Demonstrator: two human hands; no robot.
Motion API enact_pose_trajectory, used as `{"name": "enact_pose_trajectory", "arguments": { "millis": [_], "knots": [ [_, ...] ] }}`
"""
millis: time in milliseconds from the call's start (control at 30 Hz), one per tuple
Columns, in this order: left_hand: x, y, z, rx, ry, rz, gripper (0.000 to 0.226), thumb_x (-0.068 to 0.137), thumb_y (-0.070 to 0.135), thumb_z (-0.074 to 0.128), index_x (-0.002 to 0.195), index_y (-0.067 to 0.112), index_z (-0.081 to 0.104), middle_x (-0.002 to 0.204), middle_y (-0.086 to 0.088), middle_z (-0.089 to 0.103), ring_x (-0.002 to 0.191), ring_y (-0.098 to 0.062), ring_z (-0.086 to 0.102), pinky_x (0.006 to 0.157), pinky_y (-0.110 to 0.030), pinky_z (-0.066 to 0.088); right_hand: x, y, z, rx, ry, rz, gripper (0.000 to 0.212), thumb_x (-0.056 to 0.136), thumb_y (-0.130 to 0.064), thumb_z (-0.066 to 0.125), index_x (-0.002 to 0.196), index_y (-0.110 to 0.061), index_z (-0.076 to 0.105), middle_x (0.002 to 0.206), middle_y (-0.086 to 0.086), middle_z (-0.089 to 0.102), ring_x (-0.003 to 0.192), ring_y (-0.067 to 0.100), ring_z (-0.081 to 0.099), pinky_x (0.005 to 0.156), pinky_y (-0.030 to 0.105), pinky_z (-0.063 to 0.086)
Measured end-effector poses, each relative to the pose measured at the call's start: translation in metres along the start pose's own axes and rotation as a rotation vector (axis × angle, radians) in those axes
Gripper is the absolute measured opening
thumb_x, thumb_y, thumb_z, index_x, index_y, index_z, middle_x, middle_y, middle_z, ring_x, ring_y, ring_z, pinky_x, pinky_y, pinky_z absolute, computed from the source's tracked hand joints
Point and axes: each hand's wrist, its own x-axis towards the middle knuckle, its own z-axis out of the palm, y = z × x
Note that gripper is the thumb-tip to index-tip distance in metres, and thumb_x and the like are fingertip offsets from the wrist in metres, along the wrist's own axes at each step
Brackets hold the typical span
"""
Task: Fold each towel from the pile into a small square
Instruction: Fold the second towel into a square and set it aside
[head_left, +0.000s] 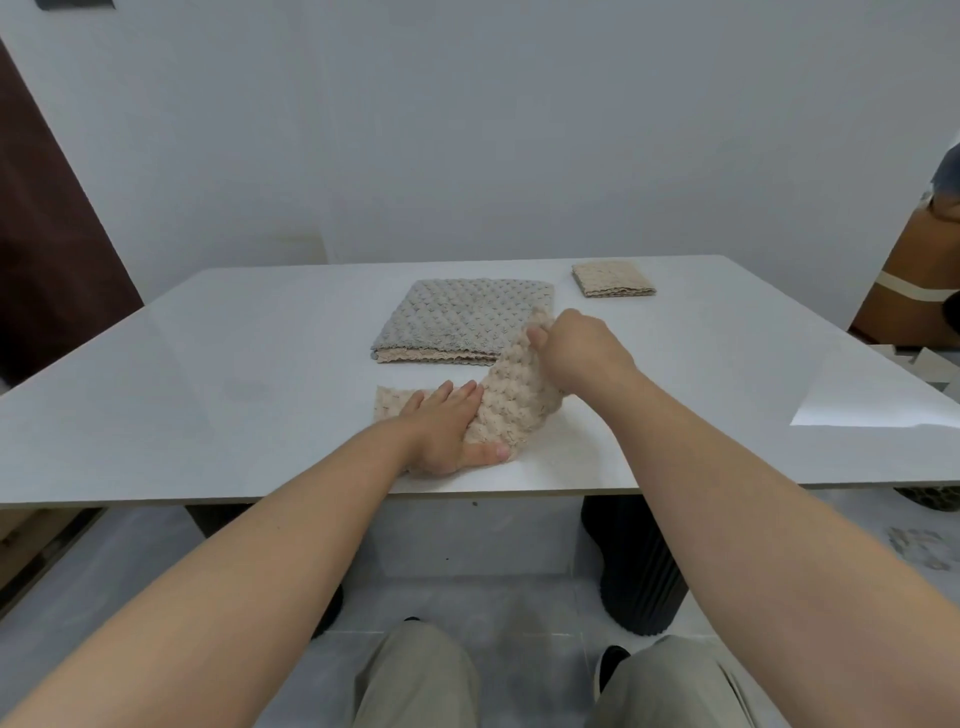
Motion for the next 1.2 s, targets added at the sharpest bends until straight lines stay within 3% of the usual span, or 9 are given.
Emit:
{"name": "enact_pose_trajectory", "arguments": {
  "millis": [200,367,500,600,667,867,1100,1200],
  "knots": [
    [-0.002,0.023,0.010,-0.039,0.074,-0.021,0.111,0.081,0.091,0.022,0.160,0.022,-0.015,0.168,0.008,-0.015,0.155,-0.019,-0.015,0.124,-0.052,-0.007,-0.008,-0.018,-0.012,-0.050,0.020,-0.108,0.042,0.105,-0.044,0.045,0.072,-0.019,0.038,0.071,0.000,0.049,0.060,0.016,0.047,0.051,0.030,0.031],
    [-0.001,0.023,0.009,-0.072,0.076,-0.024,0.109,0.081,0.091,0.023,0.161,0.024,-0.012,0.169,0.008,-0.012,0.155,-0.019,-0.013,0.124,-0.052,-0.007,-0.015,-0.023,-0.011,-0.086,0.042,-0.160,0.038,0.104,-0.047,0.045,0.083,-0.017,0.041,0.072,-0.002,0.043,0.077,0.026,0.053,0.063,0.035,0.040],
    [-0.005,0.022,-0.006,-0.246,0.143,0.004,0.099,0.088,0.080,0.037,0.162,0.024,0.003,0.170,0.001,-0.001,0.157,-0.020,-0.005,0.125,-0.051,-0.004,-0.012,-0.015,-0.012,-0.106,0.078,-0.146,0.033,0.104,-0.048,0.045,0.093,-0.017,0.045,0.073,-0.004,0.042,0.080,0.026,0.052,0.058,0.033,0.035],
    [-0.009,0.031,-0.010,-0.144,0.236,0.018,0.105,0.084,0.085,0.032,0.161,0.016,0.012,0.170,-0.005,0.009,0.157,-0.021,0.003,0.126,-0.051,0.002,-0.009,-0.007,-0.011,-0.101,0.080,-0.110,0.034,0.103,-0.048,0.046,0.094,-0.016,0.045,0.072,-0.003,0.042,0.079,0.027,0.052,0.054,0.031,0.031],
    [-0.013,0.046,-0.005,-0.075,0.242,0.014,0.110,0.083,0.086,0.028,0.161,0.010,0.008,0.169,-0.011,0.007,0.156,-0.025,0.002,0.126,-0.050,0.004,-0.009,-0.004,-0.010,-0.085,0.075,-0.092,0.035,0.103,-0.048,0.046,0.093,-0.015,0.045,0.073,-0.002,0.043,0.078,0.027,0.053,0.052,0.030,0.030],
    [-0.007,0.097,0.020,-0.176,0.222,-0.172,0.118,0.084,0.087,0.014,0.157,-0.003,-0.009,0.167,-0.021,-0.010,0.155,-0.034,-0.011,0.126,-0.048,-0.004,-0.011,-0.012,-0.012,0.040,0.031,-0.094,0.041,0.103,-0.043,0.049,0.073,-0.018,0.041,0.073,0.001,0.052,0.063,0.016,0.050,0.050,0.029,0.033],
    [0.005,0.137,0.031,-0.041,0.195,-0.204,0.107,0.088,0.080,0.006,0.158,0.001,-0.011,0.166,-0.020,-0.015,0.153,-0.035,-0.019,0.125,-0.051,-0.006,-0.014,-0.006,-0.004,-0.017,0.005,-0.099,0.041,0.103,-0.043,0.051,0.073,-0.018,0.040,0.074,0.002,0.054,0.065,0.020,0.055,0.050,0.029,0.035],
    [0.008,0.132,0.030,-0.097,0.169,-0.181,0.118,0.082,0.088,0.014,0.158,0.002,-0.013,0.166,-0.019,-0.017,0.153,-0.035,-0.021,0.124,-0.051,-0.006,-0.013,0.000,-0.001,0.025,0.016,-0.081,0.041,0.101,-0.046,0.053,0.074,-0.018,0.040,0.077,0.004,0.056,0.068,0.023,0.056,0.051,0.029,0.034]
  ]
}}
